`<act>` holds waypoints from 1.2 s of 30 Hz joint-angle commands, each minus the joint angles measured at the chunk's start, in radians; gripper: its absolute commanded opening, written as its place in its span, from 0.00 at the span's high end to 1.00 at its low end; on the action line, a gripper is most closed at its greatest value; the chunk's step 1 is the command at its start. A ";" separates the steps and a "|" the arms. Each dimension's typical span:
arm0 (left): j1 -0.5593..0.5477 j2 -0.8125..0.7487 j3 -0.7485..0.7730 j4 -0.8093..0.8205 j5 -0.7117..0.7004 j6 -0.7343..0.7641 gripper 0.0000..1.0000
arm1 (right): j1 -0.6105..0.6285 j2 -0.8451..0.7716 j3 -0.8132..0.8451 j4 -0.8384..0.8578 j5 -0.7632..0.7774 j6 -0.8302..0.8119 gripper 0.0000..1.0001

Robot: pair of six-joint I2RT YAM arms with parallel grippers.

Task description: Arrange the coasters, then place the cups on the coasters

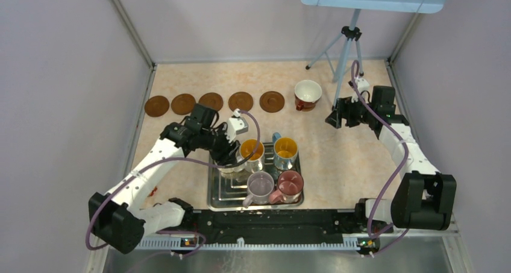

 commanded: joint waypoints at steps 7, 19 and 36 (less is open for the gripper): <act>-0.122 0.041 -0.050 0.098 -0.084 0.017 0.44 | -0.010 -0.028 0.005 0.013 0.001 -0.006 0.21; -0.222 0.113 -0.054 0.127 -0.133 -0.036 0.58 | -0.010 -0.033 0.003 0.008 0.009 -0.008 0.22; -0.238 0.225 -0.086 0.245 -0.261 -0.171 0.55 | -0.010 -0.027 0.002 0.008 0.025 -0.011 0.22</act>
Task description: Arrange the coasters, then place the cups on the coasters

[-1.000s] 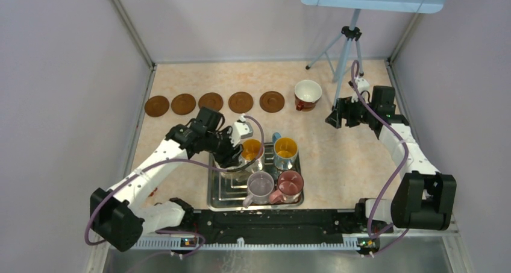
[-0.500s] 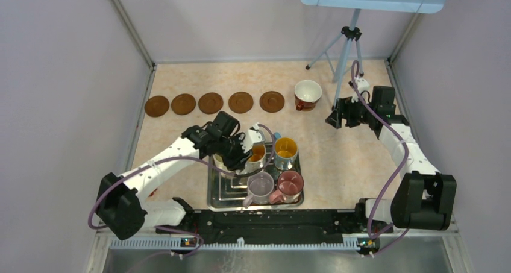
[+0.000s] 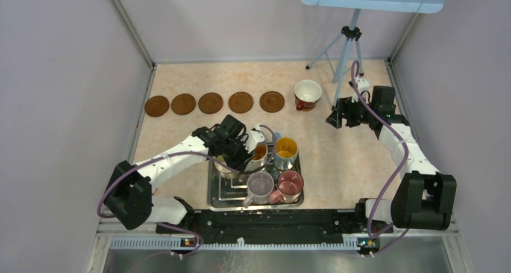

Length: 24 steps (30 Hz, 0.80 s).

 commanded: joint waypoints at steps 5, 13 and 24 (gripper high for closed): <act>-0.010 0.076 0.012 0.106 -0.039 -0.048 0.55 | -0.010 -0.026 0.002 0.012 0.006 -0.013 0.22; -0.010 0.095 0.013 0.155 -0.065 -0.061 0.60 | -0.010 -0.026 0.000 0.012 0.010 -0.014 0.22; -0.010 0.004 0.049 0.135 -0.079 -0.080 1.00 | -0.010 -0.029 -0.001 0.010 0.012 -0.019 0.22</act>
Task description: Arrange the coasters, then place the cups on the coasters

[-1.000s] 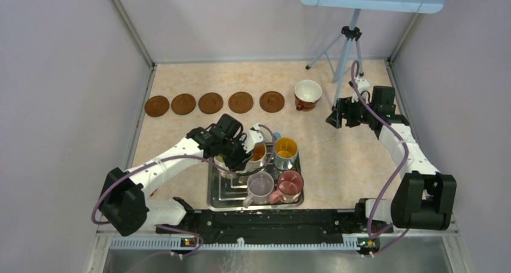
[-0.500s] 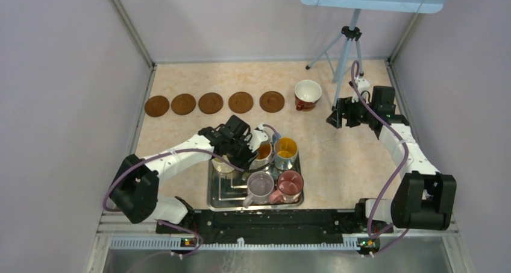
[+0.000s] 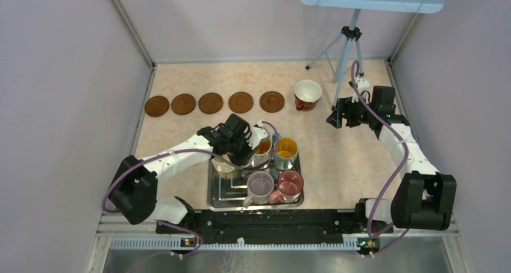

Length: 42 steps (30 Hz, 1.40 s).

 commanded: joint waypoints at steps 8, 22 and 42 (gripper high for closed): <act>0.005 -0.160 0.067 0.036 0.015 -0.031 1.00 | -0.010 -0.030 -0.002 0.013 -0.001 -0.018 0.22; 0.033 -0.195 0.181 0.136 -0.036 -0.042 1.00 | -0.010 -0.027 -0.002 0.014 -0.004 -0.018 0.22; 0.168 0.278 0.599 0.467 -0.020 -0.086 1.00 | -0.010 -0.052 0.034 -0.032 0.019 -0.013 0.18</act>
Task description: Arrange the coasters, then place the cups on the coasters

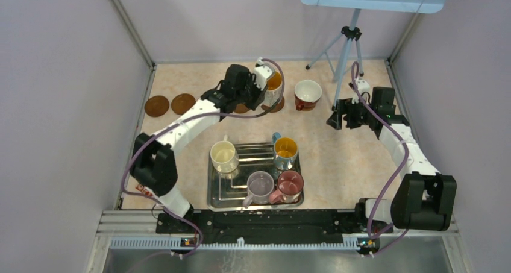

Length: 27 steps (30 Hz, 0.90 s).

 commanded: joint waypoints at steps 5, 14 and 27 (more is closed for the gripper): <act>0.068 0.173 0.191 0.239 0.101 -0.045 1.00 | -0.010 -0.046 0.056 -0.021 0.039 -0.011 0.16; 0.074 0.288 0.192 0.338 0.123 -0.039 1.00 | -0.010 -0.046 0.060 -0.019 0.073 -0.013 0.13; 0.079 0.369 0.188 0.372 0.114 -0.011 1.00 | -0.010 -0.039 0.038 -0.003 0.050 -0.013 0.13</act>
